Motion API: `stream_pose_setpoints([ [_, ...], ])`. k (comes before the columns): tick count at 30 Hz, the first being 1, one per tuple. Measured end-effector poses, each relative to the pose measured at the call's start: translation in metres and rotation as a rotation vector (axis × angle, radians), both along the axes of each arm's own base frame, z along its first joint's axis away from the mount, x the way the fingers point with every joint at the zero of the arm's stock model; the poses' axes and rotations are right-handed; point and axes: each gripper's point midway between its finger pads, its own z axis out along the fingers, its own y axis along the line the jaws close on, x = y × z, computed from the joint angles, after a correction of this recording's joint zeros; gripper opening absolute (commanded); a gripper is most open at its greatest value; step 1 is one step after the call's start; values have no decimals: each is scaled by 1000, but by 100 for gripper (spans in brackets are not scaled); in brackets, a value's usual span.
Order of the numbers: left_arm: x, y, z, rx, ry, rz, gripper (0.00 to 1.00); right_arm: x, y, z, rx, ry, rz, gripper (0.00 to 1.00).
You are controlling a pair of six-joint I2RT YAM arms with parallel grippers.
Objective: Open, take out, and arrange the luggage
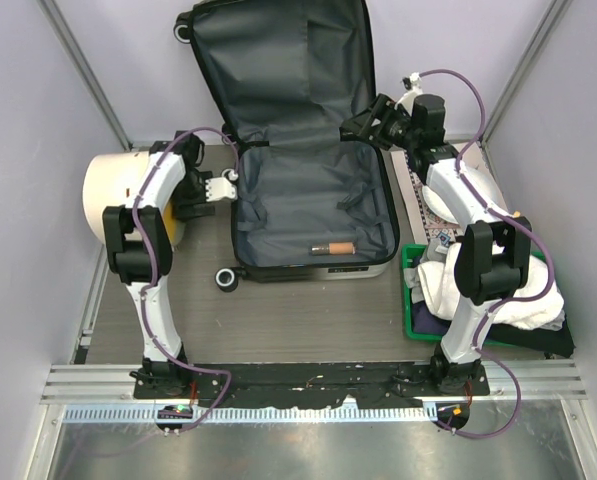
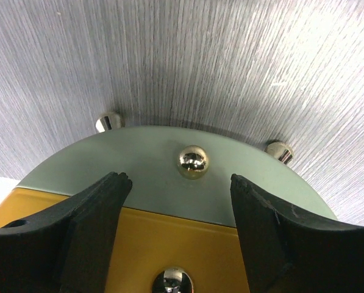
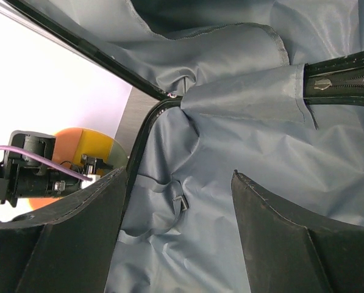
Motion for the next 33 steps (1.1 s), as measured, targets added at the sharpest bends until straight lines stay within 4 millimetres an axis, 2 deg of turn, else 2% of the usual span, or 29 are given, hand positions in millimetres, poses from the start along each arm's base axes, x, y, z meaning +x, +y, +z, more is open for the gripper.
stream_pose_setpoints([
  [7, -7, 4, -2, -14, 32, -16, 63, -1, 0, -6, -2, 13, 0, 75],
  [12, -14, 4, -3, -16, 65, -33, 62, -2, 0, -9, -3, 20, 0, 75],
  [23, -13, 0, -12, 27, 70, -57, 60, -6, -1, -9, -4, 25, 0, 75],
  [26, -15, 0, -16, 34, 82, -59, 55, -7, -1, -7, -3, 22, -1, 75],
  [33, -14, -3, -18, 39, 78, -72, 34, -8, -2, -3, -3, 15, -4, 75],
])
